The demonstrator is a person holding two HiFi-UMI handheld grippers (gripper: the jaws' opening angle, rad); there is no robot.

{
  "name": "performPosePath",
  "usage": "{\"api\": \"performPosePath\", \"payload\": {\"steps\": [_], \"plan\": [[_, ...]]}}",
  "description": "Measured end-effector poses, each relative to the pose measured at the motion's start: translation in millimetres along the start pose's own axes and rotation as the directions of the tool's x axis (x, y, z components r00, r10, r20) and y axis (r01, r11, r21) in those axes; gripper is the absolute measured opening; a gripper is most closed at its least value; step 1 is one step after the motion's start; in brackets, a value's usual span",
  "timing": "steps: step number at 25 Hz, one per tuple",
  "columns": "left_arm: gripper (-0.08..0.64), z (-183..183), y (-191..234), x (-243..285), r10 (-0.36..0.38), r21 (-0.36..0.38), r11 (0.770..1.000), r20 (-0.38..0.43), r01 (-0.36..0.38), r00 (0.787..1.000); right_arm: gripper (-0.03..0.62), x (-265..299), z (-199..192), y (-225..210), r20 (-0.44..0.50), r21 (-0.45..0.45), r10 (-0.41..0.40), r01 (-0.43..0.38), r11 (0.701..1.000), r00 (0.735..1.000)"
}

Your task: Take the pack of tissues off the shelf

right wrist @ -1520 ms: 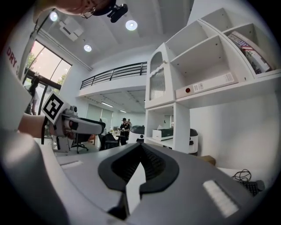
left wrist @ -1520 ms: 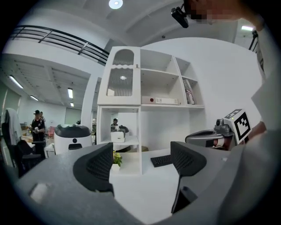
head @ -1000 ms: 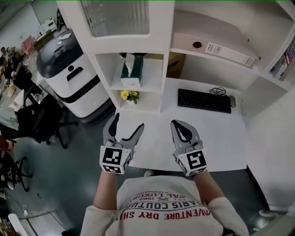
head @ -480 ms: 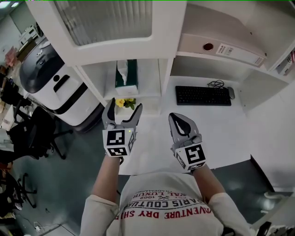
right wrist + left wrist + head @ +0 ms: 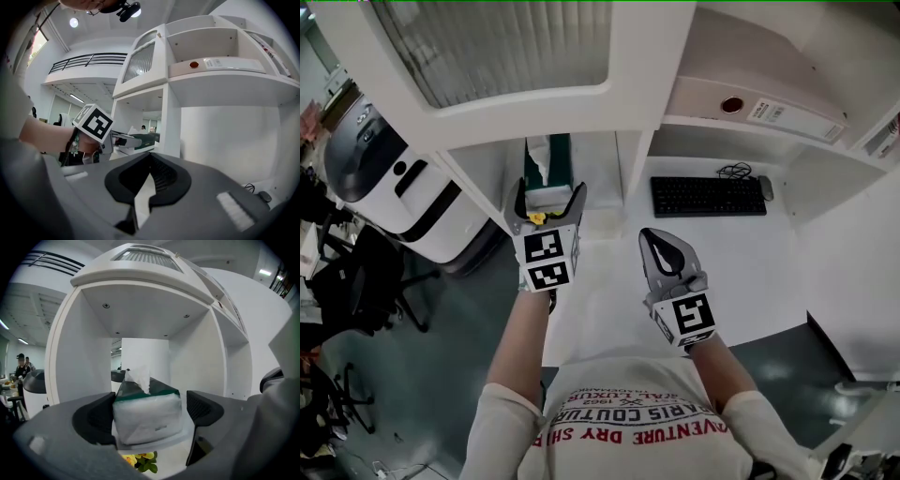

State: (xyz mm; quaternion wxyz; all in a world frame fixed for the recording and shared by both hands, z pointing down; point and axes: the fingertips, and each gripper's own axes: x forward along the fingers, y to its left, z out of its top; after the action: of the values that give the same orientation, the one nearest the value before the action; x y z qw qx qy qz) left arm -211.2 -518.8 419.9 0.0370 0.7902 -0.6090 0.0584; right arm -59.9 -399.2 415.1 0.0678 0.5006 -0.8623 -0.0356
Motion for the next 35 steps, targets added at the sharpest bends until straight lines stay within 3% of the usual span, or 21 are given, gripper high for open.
{"api": "performPosePath", "payload": {"steps": [5, 15, 23, 35], "plan": [[0.485, -6.0, 9.3, 18.0, 0.072, 0.030, 0.997, -0.032, -0.071, 0.997, 0.002, 2.9, -5.3, -11.9, -0.010, 0.006, -0.014, 0.015, 1.000, 1.000], [0.465, -15.4, 15.0, 27.5, 0.108, 0.031, 0.994, -0.062, -0.106, 0.992, 0.002, -6.1, -21.8, -33.2, -0.056, 0.043, -0.052, 0.054, 0.998, 0.997], [0.423, -5.1, 9.9, 7.6, 0.053, 0.018, 0.998, -0.048, -0.052, 0.997, 0.002, -15.0, -24.8, -25.9, -0.068, 0.021, -0.036, 0.037, 0.999, 0.997], [0.425, 12.2, -4.5, -88.0, -0.074, 0.040, 0.997, 0.024, 0.073, 0.997, 0.000, -38.6, -16.9, 1.3, -0.037, 0.008, 0.009, -0.009, 1.000, 0.999]]}}
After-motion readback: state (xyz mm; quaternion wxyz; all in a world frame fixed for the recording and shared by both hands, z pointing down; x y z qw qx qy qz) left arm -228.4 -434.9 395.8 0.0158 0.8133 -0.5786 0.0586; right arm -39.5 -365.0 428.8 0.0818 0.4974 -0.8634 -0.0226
